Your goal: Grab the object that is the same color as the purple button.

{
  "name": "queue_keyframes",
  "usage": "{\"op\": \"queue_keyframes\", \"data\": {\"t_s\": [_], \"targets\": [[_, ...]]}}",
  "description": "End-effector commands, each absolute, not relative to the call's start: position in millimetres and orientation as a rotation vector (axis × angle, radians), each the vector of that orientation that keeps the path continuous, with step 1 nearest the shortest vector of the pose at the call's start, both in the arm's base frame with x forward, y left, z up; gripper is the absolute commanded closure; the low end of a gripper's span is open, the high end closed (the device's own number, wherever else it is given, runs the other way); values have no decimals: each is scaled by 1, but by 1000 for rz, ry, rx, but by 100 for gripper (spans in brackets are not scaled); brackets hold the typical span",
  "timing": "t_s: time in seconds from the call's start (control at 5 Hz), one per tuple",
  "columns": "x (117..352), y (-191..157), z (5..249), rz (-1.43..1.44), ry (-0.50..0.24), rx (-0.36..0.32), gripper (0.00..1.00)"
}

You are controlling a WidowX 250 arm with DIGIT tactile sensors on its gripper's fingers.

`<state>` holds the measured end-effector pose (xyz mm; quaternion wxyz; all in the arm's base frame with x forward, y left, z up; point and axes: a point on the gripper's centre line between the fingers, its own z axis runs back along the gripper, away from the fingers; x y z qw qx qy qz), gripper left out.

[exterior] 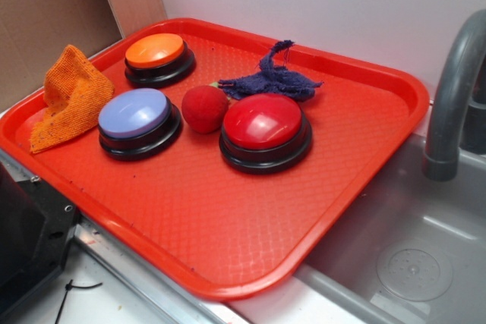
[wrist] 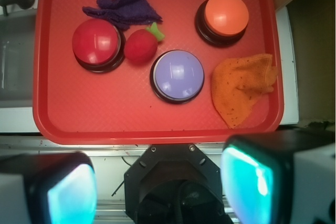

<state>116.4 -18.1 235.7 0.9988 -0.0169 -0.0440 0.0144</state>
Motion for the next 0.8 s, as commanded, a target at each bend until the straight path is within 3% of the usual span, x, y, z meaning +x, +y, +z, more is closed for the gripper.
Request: {"op": "queue_keyframes", "data": {"t_s": [0.0,0.2,0.6], "targets": [[116,-18,236,29,-88,-34,0],[136,-20,224,136,-106,-4,0],[190,-21,194,501,-190,-104,0]]}}
